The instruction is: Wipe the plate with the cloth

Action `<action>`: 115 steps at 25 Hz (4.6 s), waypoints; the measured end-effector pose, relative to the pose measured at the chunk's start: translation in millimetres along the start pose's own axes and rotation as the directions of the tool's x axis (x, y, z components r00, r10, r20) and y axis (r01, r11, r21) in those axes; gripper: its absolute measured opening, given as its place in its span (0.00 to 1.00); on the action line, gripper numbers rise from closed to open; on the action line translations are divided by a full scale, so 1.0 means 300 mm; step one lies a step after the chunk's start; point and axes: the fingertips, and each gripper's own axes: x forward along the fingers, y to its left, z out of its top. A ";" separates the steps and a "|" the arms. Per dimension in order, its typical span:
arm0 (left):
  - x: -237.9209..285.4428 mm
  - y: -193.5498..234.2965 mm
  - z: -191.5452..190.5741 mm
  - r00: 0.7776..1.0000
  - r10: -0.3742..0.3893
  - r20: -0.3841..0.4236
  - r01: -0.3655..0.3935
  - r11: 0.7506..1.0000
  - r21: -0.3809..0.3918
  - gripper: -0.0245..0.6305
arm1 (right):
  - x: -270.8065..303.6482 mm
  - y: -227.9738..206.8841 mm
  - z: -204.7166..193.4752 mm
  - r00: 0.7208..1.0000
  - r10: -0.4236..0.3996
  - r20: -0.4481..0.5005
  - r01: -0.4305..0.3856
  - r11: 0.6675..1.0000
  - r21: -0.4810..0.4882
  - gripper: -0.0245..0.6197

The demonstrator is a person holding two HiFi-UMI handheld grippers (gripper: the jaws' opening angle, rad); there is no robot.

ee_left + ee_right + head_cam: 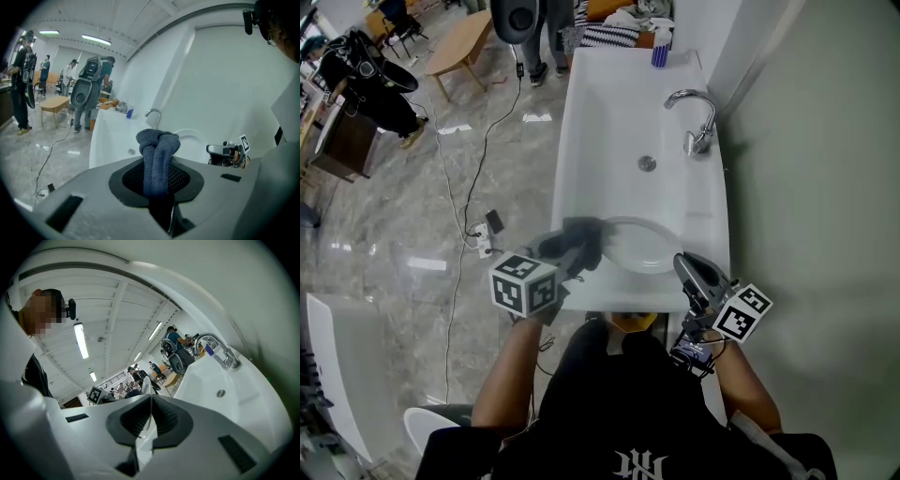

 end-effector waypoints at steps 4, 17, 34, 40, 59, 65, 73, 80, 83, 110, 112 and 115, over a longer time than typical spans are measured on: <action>-0.024 -0.080 0.025 0.997 -0.067 0.033 0.067 0.998 0.002 0.13 | 0.001 -0.066 -0.001 0.999 -0.039 -0.004 0.039 0.999 0.022 0.05; 0.211 -0.318 0.006 0.976 -0.216 -0.037 0.219 0.970 0.104 0.13 | 0.057 0.002 -0.039 0.999 0.021 -0.034 -0.021 1.000 0.014 0.05; -0.001 -0.051 0.016 0.999 -0.026 0.032 0.026 1.000 -0.008 0.13 | 0.052 -0.015 -0.013 1.000 0.005 -0.013 -0.005 1.000 0.030 0.05; 0.164 -0.370 0.011 0.966 -0.260 -0.019 0.260 0.962 0.082 0.13 | 0.093 0.003 -0.042 0.999 0.021 -0.026 -0.020 0.999 0.030 0.05; 0.065 0.097 -0.068 0.999 0.026 -0.019 -0.028 0.997 -0.069 0.13 | 0.040 -0.077 -0.043 0.999 -0.003 -0.035 0.006 0.997 0.072 0.05; -0.006 0.072 -0.071 0.985 -0.120 0.126 0.131 0.987 -0.087 0.13 | 0.030 -0.231 -0.070 0.993 -0.093 -0.079 0.108 0.969 0.223 0.05; -0.057 -0.021 -0.139 0.928 -0.292 0.230 0.308 0.951 -0.036 0.13 | 0.054 -0.381 -0.285 0.953 -0.076 -0.293 0.200 0.886 0.419 0.05; -0.103 -0.015 -0.214 0.931 -0.304 0.201 0.317 0.948 -0.037 0.13 | 0.082 -0.403 -0.449 0.906 -0.111 -0.409 0.295 0.858 0.421 0.05; -0.107 -0.011 -0.215 0.932 -0.304 0.197 0.316 0.948 -0.030 0.13 | 0.098 -0.422 -0.469 0.896 -0.116 -0.428 0.310 0.854 0.417 0.05; -0.117 -0.010 -0.245 0.932 -0.296 0.208 0.309 0.950 -0.034 0.13 | 0.132 -0.570 -0.620 0.751 -0.222 -0.622 0.456 0.856 0.244 0.06; -0.119 -0.010 -0.246 0.932 -0.294 0.209 0.308 0.951 -0.033 0.13 | 0.134 -0.578 -0.622 0.730 -0.246 -0.637 0.462 0.865 0.195 0.06; -0.120 -0.011 -0.247 0.933 -0.293 0.210 0.306 0.951 -0.032 0.13 | 0.136 -0.592 -0.628 0.703 -0.280 -0.654 0.470 0.873 0.131 0.07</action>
